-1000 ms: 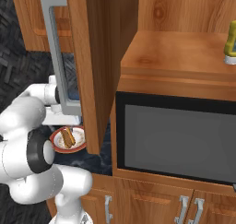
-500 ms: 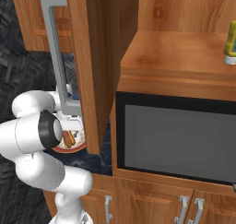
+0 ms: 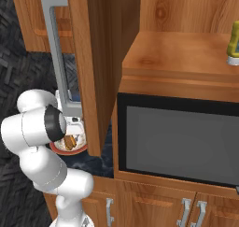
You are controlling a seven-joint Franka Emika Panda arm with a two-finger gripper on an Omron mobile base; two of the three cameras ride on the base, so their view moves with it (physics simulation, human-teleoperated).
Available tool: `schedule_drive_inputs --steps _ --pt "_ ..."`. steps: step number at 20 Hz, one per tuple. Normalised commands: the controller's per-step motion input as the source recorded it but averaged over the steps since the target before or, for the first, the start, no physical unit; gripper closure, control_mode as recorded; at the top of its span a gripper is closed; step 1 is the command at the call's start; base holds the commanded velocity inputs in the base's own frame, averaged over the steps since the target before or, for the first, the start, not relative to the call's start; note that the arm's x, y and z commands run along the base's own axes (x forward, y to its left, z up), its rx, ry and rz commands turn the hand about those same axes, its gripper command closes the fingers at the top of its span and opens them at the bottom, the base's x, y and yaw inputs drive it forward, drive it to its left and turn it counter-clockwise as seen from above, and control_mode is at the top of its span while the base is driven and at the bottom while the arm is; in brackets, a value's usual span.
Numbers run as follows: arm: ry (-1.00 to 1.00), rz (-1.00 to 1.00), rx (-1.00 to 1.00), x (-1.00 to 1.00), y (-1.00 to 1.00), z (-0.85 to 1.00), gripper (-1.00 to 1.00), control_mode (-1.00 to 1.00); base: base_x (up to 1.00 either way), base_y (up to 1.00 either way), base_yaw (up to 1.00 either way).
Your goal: Move the hot dog bun to the plate on the dining table and place the condiment next to that plate. Then navigate to the fridge and take the sausage and place it on the plate as well.
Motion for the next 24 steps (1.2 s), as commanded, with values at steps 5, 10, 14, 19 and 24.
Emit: schedule_drive_inputs --steps 5,10,14,19,24 --pt "-0.07 0.05 0.0 0.12 0.11 -0.12 -1.0 -1.0 0.0 0.0 0.0" --pt "-0.05 0.07 0.0 0.06 0.0 -0.14 -1.0 -1.0 0.0 0.0 0.0" --pt "-0.08 0.06 0.0 0.0 0.0 -0.19 -1.0 -1.0 0.0 0.0 0.0" --pt "-0.03 0.01 0.0 0.0 0.0 -0.23 1.0 -1.0 0.0 0.0 0.0" --pt "0.0 0.0 0.0 -0.02 0.0 -0.01 1.0 -1.0 0.0 0.0 0.0"
